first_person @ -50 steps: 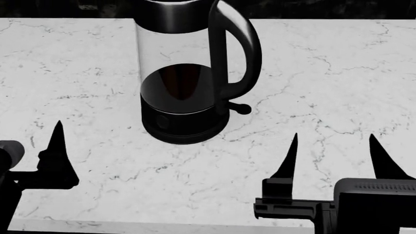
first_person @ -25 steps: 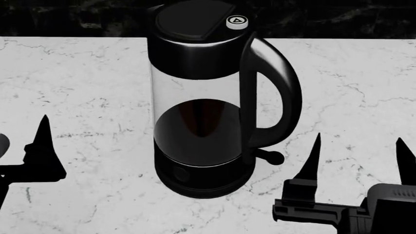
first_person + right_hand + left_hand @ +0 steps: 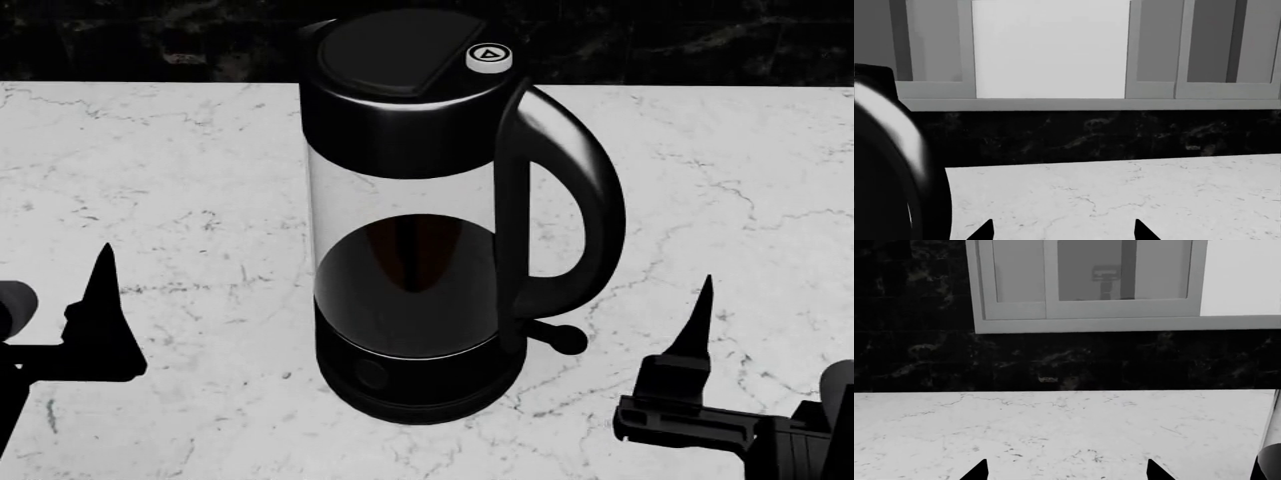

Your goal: Press down the lever to turn on the electric kettle.

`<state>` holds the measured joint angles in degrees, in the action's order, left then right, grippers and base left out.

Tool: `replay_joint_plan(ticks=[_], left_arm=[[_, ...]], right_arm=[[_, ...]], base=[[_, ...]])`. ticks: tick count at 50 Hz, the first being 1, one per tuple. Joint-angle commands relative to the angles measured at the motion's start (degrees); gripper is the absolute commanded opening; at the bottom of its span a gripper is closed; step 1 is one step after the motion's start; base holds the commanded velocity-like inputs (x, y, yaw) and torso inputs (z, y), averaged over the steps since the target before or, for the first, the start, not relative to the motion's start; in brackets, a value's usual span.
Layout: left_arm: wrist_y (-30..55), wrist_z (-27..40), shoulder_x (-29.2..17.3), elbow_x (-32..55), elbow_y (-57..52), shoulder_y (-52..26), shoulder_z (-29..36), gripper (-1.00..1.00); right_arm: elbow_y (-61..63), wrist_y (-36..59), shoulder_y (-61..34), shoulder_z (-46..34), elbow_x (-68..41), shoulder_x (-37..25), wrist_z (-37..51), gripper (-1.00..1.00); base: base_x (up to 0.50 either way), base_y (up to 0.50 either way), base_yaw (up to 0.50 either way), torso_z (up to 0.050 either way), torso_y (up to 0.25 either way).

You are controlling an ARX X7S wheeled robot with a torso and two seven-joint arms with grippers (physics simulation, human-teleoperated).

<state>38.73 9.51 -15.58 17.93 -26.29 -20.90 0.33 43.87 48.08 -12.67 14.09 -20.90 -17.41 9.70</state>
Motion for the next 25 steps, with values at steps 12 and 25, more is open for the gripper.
replay_joint_plan(ticks=[12,25], left_arm=[[-0.5,0.1,-0.4,0.2,-0.4,0.5,1.4,1.0],[0.1,0.6,-0.9,0.6,-1.8,0.6,1.4,1.0]], right_arm=[[-14.9,-2.6,-2.2,-3.2,2.3,-2.7,-2.4,1.0],[-17.3,-4.7,-2.0,-5.2,3.1,-2.9,-3.2,-1.0]], base=[[0.0,0.0,0.0,0.0,0.0],[0.0,0.0,0.0,0.0,0.0]])
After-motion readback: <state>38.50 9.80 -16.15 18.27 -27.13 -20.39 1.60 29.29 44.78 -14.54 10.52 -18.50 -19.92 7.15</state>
